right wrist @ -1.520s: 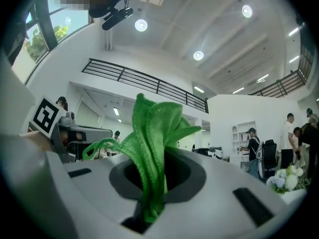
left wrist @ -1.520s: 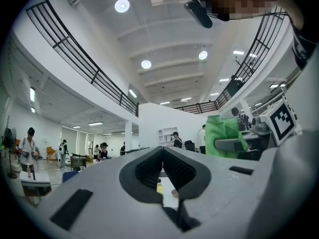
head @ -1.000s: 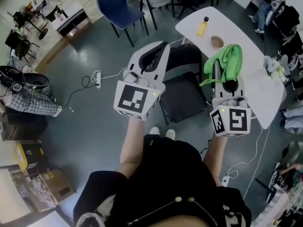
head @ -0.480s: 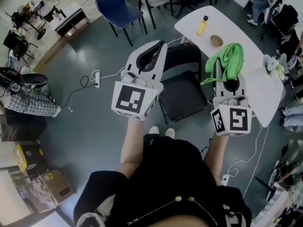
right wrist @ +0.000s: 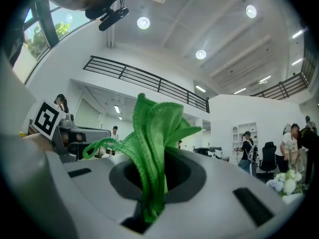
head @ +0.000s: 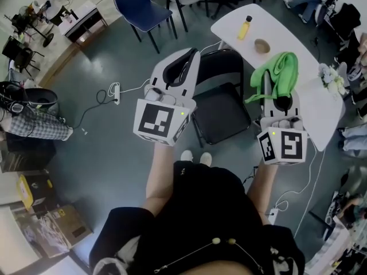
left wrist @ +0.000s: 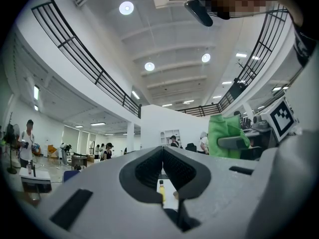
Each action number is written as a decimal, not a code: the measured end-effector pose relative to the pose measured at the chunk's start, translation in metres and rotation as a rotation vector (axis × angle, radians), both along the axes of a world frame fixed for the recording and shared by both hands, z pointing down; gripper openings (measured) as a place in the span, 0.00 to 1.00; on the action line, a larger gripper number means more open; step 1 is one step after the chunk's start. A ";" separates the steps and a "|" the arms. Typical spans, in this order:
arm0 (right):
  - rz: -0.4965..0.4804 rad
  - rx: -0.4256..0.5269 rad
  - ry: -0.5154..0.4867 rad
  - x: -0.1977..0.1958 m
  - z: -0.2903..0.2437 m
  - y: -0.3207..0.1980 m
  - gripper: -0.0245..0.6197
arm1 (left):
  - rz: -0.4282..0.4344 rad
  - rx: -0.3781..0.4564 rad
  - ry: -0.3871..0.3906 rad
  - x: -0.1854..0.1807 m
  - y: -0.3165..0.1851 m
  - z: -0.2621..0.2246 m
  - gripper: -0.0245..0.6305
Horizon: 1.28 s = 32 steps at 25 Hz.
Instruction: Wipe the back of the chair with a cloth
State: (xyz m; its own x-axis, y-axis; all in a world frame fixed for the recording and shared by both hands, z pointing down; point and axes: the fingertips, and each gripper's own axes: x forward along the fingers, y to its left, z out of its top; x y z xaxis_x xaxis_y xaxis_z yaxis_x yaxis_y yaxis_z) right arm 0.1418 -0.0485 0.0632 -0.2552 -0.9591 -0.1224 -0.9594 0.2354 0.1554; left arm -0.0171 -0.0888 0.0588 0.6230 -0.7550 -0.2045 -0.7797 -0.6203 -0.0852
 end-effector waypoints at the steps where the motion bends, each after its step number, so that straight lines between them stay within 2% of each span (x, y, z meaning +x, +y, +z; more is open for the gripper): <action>1: 0.002 0.000 -0.004 0.001 0.001 0.000 0.10 | 0.000 -0.001 0.000 0.000 0.000 0.001 0.04; 14: 0.020 -0.022 -0.035 0.007 0.012 0.007 0.10 | 0.020 -0.024 -0.007 0.001 0.008 0.006 0.04; 26: 0.045 -0.017 0.005 0.000 0.013 0.013 0.10 | 0.026 -0.031 0.013 -0.009 0.015 0.006 0.04; 32: 0.037 -0.026 -0.012 -0.002 0.017 0.017 0.10 | 0.022 -0.036 0.022 -0.012 0.014 0.010 0.04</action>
State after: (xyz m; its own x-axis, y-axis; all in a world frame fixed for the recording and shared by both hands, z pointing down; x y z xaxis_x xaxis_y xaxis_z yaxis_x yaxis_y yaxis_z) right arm 0.1399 -0.0312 0.0801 -0.2179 -0.9708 -0.1001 -0.9693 0.2033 0.1380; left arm -0.0288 -0.0744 0.0686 0.6350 -0.7486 -0.1908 -0.7675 -0.6395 -0.0455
